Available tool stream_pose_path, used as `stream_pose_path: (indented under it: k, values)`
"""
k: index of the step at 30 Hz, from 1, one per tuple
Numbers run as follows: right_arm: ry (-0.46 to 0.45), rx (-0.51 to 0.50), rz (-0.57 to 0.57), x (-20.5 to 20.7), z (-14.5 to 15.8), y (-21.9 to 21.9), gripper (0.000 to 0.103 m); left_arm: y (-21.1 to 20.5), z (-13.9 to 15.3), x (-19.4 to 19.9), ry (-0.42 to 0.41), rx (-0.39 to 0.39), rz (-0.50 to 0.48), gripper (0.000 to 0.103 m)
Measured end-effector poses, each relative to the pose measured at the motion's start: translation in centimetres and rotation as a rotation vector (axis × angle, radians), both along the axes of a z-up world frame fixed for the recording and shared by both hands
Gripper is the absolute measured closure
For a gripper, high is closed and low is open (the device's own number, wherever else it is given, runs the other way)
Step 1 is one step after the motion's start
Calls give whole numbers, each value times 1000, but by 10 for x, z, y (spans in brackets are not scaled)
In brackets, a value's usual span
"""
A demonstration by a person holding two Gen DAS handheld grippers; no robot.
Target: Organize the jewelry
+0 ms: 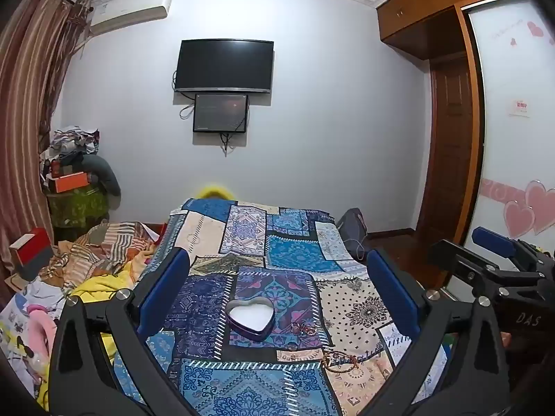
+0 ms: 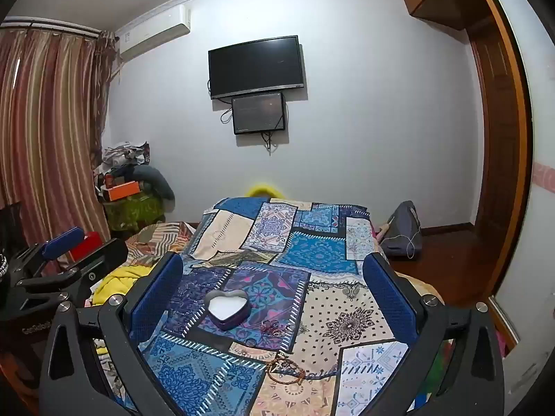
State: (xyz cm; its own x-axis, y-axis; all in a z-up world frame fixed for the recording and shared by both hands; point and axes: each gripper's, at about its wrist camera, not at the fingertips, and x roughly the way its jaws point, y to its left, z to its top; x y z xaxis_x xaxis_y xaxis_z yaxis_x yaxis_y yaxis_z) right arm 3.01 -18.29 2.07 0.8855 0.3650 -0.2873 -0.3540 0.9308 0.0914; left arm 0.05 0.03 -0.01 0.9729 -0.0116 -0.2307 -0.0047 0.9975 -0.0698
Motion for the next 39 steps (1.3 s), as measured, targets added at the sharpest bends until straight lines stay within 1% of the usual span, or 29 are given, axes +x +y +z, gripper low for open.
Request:
stream_pose_path:
  k: [8, 15, 39]
  values:
    - [-3, 2, 3, -1, 0, 1, 0, 6, -3, 1, 9, 4, 0, 0]
    - [4, 8, 2, -2, 1, 1, 0, 2, -10, 4, 9, 18, 5, 0]
    - [26, 8, 3, 5, 1, 1, 0, 6, -10, 8, 25, 9, 1, 0]
